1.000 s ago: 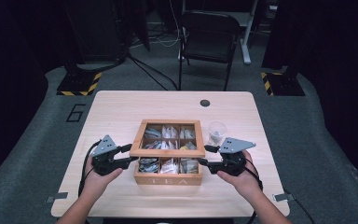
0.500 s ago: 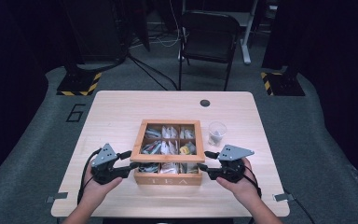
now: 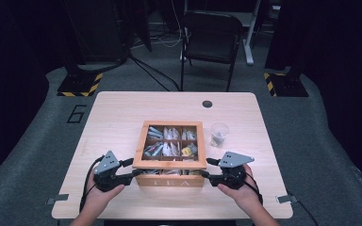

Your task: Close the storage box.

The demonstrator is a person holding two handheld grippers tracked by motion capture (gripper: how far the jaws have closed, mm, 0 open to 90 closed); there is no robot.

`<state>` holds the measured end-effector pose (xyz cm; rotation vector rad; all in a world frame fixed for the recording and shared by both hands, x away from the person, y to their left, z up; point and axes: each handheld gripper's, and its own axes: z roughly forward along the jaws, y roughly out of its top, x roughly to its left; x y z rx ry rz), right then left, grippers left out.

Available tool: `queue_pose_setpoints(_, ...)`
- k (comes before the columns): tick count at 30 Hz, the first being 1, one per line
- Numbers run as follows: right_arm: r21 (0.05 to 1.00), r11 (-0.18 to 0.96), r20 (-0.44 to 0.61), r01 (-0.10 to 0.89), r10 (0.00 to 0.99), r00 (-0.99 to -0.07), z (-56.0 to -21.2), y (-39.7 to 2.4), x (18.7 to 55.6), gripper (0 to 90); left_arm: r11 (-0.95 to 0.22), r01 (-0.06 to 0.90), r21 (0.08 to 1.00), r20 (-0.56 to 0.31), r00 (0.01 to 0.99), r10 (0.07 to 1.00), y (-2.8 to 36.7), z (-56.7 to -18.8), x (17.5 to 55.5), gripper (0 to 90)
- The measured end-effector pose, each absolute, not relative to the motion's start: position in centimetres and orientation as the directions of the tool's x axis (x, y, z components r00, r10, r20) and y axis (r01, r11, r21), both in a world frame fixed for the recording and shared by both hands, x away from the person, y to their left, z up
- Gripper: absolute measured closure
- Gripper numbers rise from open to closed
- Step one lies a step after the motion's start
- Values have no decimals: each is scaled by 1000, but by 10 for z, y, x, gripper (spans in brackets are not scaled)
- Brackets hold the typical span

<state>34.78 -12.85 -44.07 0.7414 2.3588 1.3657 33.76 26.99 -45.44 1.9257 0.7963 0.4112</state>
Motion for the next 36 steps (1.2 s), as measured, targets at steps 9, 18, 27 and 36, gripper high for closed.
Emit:
queue_pose_setpoints(9,869,394,21,298,573,-819,-448,-131,345,476,-358,368,858,-33,735,677,266,-468,334,495)
queue_pose_setpoints(18,861,400,34,313,569,-821,-452,-130,345,473,-349,383,855,-53,736,675,267,-470,332,495)
queue_pose_setpoints(27,858,397,41,324,576,-816,-453,-132,345,471,-341,384,858,-62,736,674,273,-472,326,494)
queue_pose_setpoints(36,860,386,49,335,592,-805,-451,-139,347,462,-308,397,865,-89,725,683,284,-466,326,487)
